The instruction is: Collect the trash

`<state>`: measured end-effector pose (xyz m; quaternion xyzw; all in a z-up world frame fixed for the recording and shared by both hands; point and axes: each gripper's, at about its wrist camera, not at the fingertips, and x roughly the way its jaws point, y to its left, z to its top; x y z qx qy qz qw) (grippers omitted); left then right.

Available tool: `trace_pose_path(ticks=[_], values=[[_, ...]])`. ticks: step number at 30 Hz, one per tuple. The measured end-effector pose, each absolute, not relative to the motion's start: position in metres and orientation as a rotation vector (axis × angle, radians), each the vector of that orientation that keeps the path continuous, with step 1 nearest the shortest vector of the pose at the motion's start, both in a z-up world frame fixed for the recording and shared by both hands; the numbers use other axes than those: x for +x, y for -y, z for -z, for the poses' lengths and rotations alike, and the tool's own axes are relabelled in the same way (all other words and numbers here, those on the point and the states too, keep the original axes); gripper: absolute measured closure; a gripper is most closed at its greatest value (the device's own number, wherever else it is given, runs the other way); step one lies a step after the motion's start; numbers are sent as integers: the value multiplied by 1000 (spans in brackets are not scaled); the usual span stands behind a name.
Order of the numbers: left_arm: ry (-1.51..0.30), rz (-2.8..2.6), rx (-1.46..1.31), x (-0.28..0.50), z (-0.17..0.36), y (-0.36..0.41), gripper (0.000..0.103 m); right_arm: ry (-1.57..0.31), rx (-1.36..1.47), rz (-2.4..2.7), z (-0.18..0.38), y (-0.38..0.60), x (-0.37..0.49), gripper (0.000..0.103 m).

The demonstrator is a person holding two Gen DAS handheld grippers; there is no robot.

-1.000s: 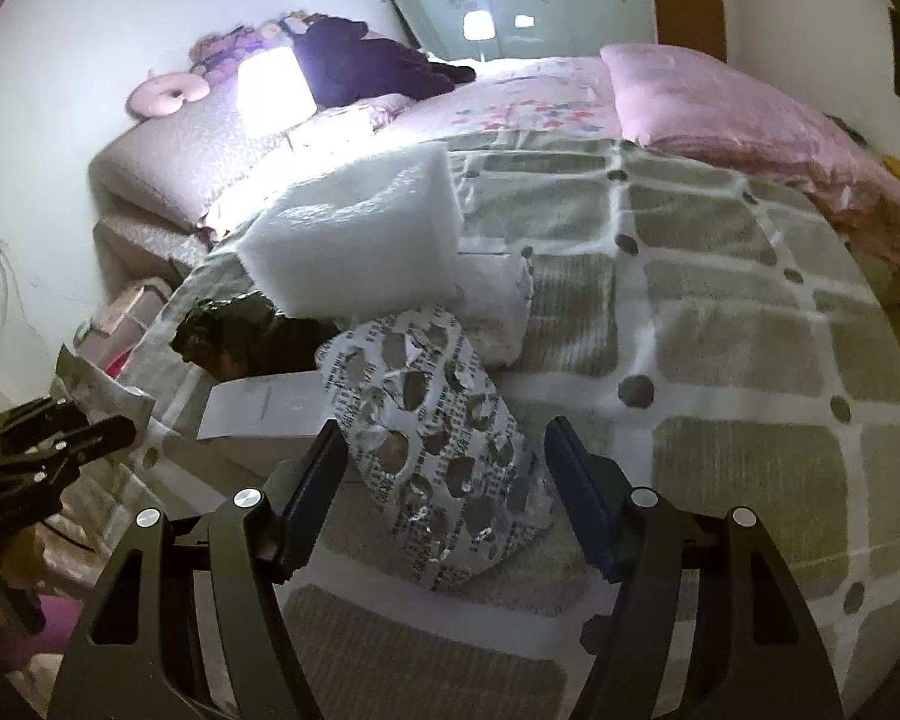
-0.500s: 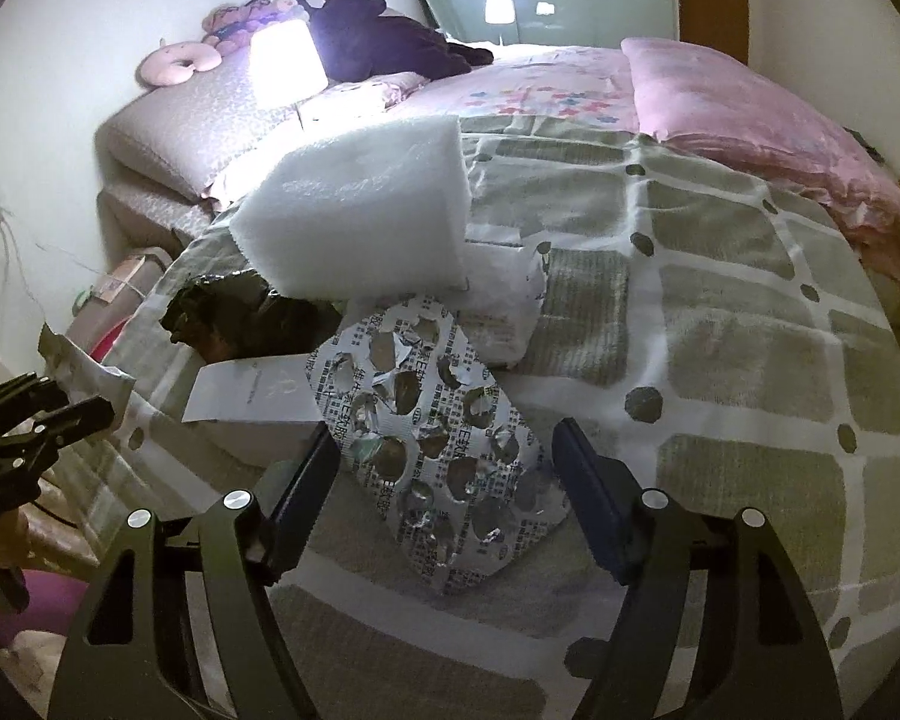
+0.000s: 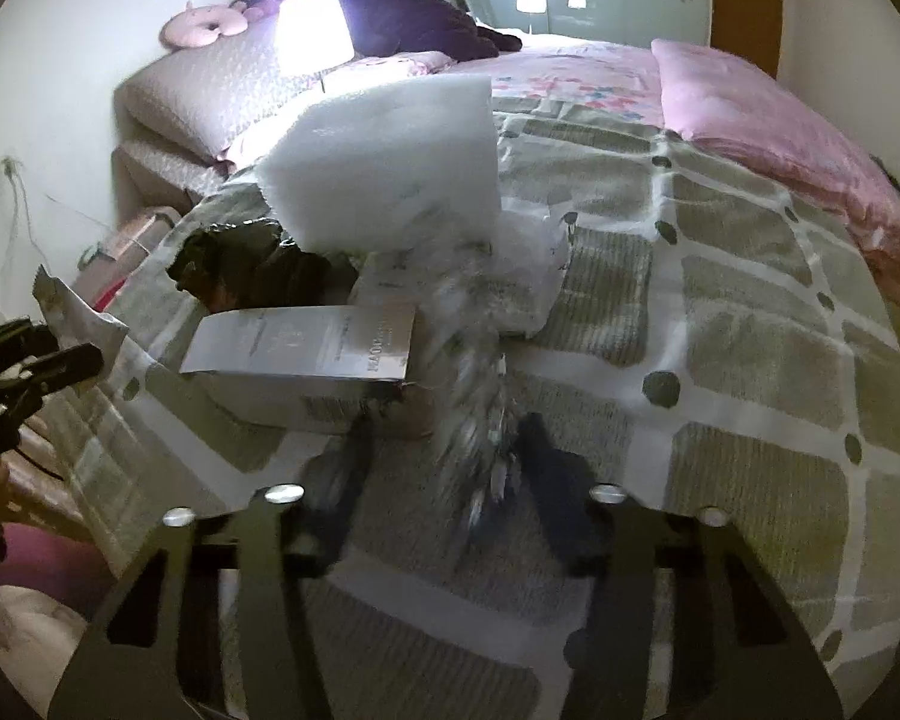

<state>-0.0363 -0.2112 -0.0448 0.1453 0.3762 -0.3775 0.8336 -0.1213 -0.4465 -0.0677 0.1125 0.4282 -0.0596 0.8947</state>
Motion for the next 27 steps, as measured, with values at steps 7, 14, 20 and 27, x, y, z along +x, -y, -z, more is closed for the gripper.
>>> trace_pose_path(ticks=[7,14,20,27], values=[[-791,792,306,-37,43,206,60,-884,207,105,63,423,-138,63],[-791,787,299,-35,42,203,60,-857,256,118,51,422,-148,53],[-797,784,295,-34,42,202,60,-888,362,214,61,445,-151,53],[-804,781,295,-32,44,202,60,-821,538,266,67,468,-168,53]])
